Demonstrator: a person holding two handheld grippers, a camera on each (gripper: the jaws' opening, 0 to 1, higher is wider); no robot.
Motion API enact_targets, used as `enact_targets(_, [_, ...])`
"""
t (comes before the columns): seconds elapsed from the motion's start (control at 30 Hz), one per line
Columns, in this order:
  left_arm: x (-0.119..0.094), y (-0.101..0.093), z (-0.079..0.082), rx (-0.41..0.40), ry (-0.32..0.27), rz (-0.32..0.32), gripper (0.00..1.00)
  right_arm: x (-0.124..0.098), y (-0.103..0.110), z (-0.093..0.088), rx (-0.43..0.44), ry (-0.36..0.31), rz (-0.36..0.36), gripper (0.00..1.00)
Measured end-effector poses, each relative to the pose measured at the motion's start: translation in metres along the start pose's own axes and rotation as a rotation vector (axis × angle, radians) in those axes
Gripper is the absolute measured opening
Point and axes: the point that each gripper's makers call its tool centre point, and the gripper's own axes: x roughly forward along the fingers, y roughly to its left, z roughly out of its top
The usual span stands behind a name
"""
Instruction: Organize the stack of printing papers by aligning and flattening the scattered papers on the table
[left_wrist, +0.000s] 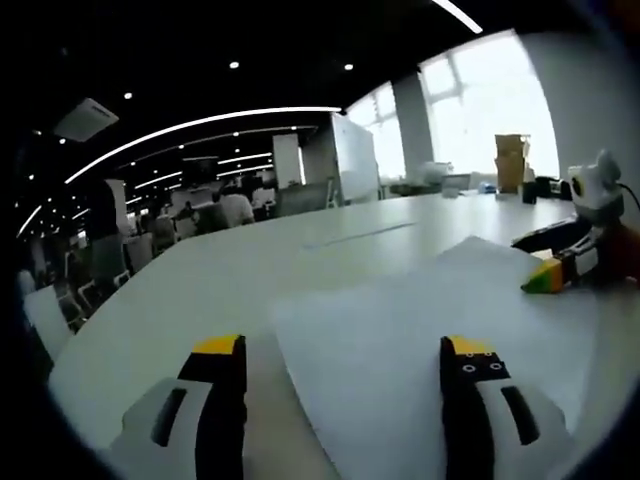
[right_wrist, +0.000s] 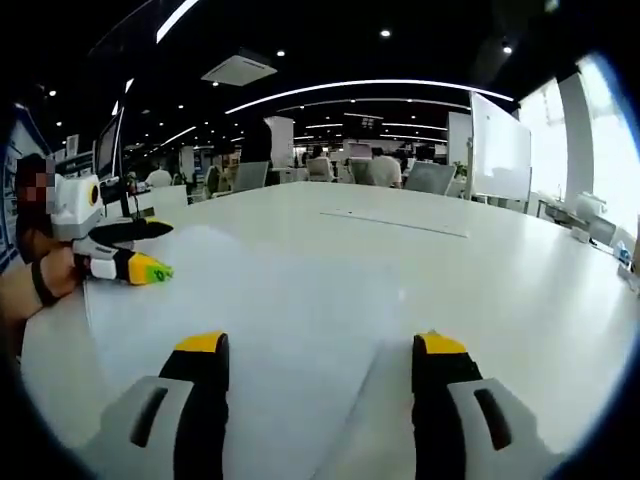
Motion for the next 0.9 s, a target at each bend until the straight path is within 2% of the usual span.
enact_targets(0.2, [-0.0017, 0.0045, 0.0054, -0.031, -0.032, 0.015, 0.91, 0.0013, -0.0032, 0.0002, -0.001, 0.0, 0.0, 0.7])
enact_targets(0.63, [-0.0022, 0.0045, 0.0054, -0.045, -0.031, 0.02, 0.97, 0.0015, -0.0058, -0.0003, 0.0, -0.001, -0.006, 0.72])
enact_targets(0.9, [-0.0029, 0.0038, 0.0048, -0.06, -0.026, 0.02, 0.97, 0.001, -0.0057, -0.0005, 0.0, -0.001, -0.006, 0.72])
